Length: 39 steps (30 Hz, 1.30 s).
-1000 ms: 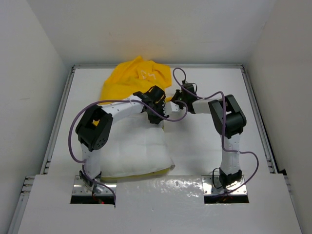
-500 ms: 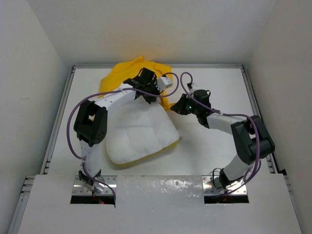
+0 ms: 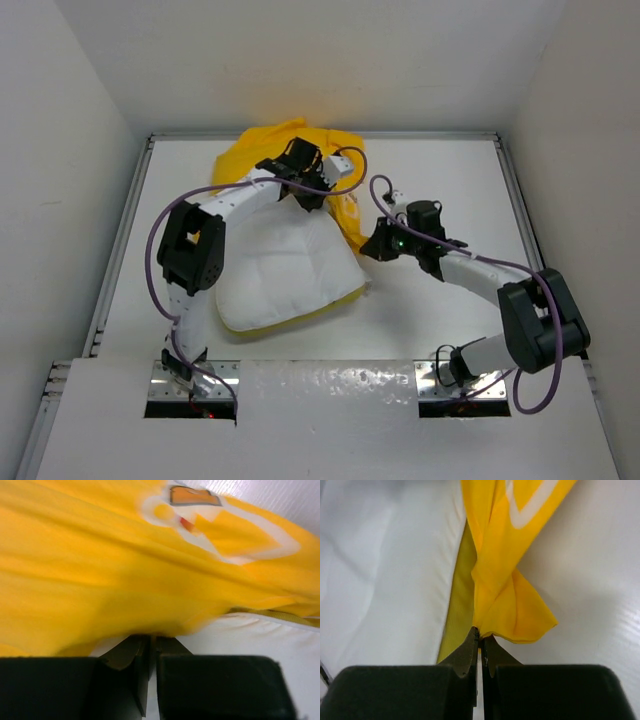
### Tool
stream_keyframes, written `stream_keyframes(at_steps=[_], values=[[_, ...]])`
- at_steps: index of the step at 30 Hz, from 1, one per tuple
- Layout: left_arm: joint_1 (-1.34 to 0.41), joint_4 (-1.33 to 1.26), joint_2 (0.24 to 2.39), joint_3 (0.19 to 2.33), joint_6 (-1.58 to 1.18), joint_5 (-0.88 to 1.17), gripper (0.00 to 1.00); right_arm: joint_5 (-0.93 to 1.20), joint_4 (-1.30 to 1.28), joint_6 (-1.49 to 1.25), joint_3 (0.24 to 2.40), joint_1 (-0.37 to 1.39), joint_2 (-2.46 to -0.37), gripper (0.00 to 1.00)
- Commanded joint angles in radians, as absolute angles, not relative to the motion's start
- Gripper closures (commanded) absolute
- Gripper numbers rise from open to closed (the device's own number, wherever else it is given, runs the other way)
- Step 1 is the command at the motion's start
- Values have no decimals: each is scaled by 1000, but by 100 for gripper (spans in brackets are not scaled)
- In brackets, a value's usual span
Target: Put the pillow into the pillowcase
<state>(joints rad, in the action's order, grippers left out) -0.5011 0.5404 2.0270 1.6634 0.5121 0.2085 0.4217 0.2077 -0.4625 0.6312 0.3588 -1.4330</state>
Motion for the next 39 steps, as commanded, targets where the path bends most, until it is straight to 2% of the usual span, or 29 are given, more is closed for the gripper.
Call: stream_keyframes(at_steps=[1, 3, 7, 8, 9, 11, 12, 13, 14, 16, 19, 20, 21, 25, 26, 29, 32, 35, 39], values=[[-425, 451, 2040, 1729, 531, 162, 94, 535, 23, -370, 565, 367, -1394, 100], [-425, 466, 2039, 1727, 526, 196, 89, 540, 14, -365, 555, 367, -1397, 100], [-425, 567, 2033, 1741, 578, 320, 63, 444, 6, -374, 572, 365, -1402, 98], [-425, 604, 2026, 1770, 597, 356, 59, 422, 6, -374, 581, 362, -1401, 94], [-425, 689, 2022, 1788, 613, 432, 51, 416, 3, -373, 607, 359, -1399, 91], [-425, 770, 1997, 1839, 672, 492, 43, 402, 3, -359, 635, 353, -1390, 78], [-425, 828, 1987, 1853, 684, 523, 30, 372, 3, -354, 662, 351, -1387, 74], [-425, 854, 1974, 1867, 699, 529, 24, 353, 5, -344, 676, 348, -1385, 70], [-423, 898, 1951, 1894, 707, 534, 16, 318, 17, -341, 707, 348, -1393, 60], [-423, 942, 1921, 1942, 710, 532, 15, 307, 26, -339, 747, 347, -1439, 49], [-378, 1002, 1875, 1982, 660, 543, 14, 302, 8, -356, 859, 345, -1549, 45], [-353, 999, 1859, 1979, 602, 554, 9, 296, 9, -376, 906, 344, -1580, 43], [-277, 1000, 1836, 1964, 582, 563, 2, 281, 21, -385, 922, 344, -1609, 42], [-13, 1000, 1802, 1824, 543, 549, 0, 262, 49, -425, 1029, 345, -1806, 35], [94, 1003, 1801, 1769, 548, 511, 0, 271, 51, -437, 1044, 345, -1833, 35], [223, 961, 1772, 1615, 621, 471, 0, 305, 75, -457, 1069, 348, -1905, 34], [244, 871, 1689, 1472, 695, 454, 0, 336, 112, -450, 1054, 356, -1919, 33], [244, 818, 1655, 1387, 724, 552, 0, 356, 159, -454, 1026, 360, -1924, 33], [244, 700, 1675, 1293, 703, 583, 0, 380, 181, -477, 1019, 365, -1962, 38]])
